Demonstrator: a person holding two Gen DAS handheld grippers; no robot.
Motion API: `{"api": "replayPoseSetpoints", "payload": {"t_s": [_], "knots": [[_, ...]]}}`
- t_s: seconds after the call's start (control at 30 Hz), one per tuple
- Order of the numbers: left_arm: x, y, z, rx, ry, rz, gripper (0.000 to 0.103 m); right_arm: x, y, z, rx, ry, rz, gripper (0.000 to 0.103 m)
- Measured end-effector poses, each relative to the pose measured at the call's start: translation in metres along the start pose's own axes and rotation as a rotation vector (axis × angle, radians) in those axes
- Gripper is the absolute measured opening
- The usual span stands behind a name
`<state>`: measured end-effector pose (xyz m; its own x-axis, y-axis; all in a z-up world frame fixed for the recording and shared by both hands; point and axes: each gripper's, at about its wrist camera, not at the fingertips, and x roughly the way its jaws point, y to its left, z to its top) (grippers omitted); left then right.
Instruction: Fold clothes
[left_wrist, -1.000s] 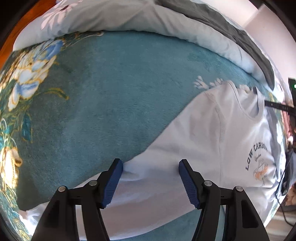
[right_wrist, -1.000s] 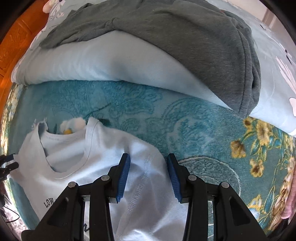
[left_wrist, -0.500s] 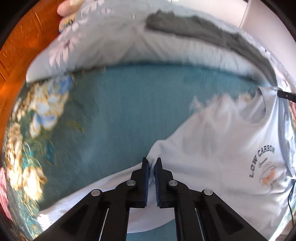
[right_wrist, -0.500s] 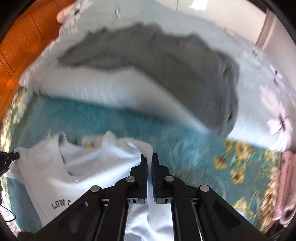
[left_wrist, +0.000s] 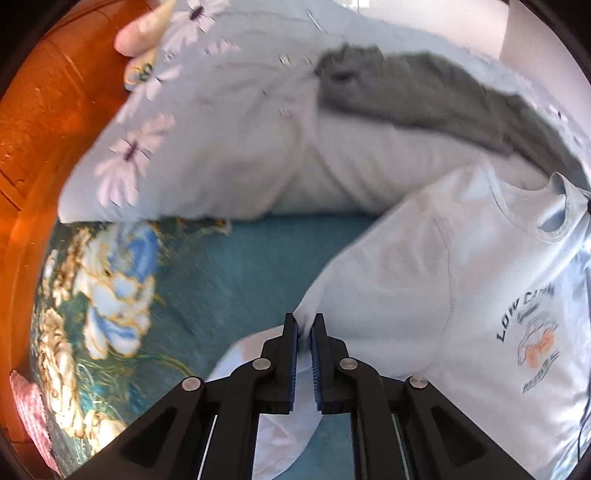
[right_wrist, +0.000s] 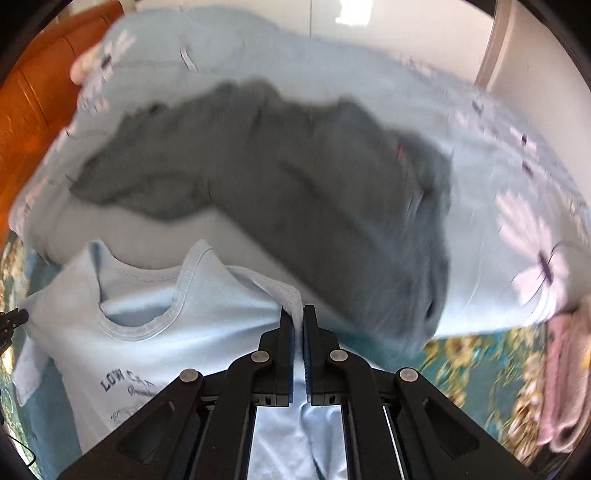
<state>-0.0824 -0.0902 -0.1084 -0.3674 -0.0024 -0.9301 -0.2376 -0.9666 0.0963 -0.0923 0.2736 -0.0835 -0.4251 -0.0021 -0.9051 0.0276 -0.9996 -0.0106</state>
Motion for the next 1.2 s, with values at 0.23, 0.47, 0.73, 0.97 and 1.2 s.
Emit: {"api": "replayPoseSetpoints", "payload": {"t_s": [0.23, 0.47, 0.73, 0.97, 1.2], "knots": [[-0.004, 0.007, -0.025, -0.103, 0.017, -0.157, 0.041, -0.001, -0.009, -0.013, 0.027, 0.003, 0.012, 0.025], [-0.046, 0.031, -0.084, -0.338, -0.043, -0.353, 0.059, -0.051, -0.045, -0.055, 0.162, -0.08, 0.159, 0.044], [-0.106, 0.035, -0.183, -0.509, -0.094, -0.442, 0.064, -0.069, -0.101, -0.217, 0.345, 0.096, 0.197, 0.044], [-0.139, 0.026, -0.225, -0.601, -0.094, -0.494, 0.066, -0.062, -0.124, -0.302, 0.566, 0.151, 0.271, 0.045], [-0.162, 0.01, -0.226, -0.588, -0.107, -0.505, 0.066, -0.071, -0.101, -0.293, 0.464, 0.125, 0.227, 0.005]]}}
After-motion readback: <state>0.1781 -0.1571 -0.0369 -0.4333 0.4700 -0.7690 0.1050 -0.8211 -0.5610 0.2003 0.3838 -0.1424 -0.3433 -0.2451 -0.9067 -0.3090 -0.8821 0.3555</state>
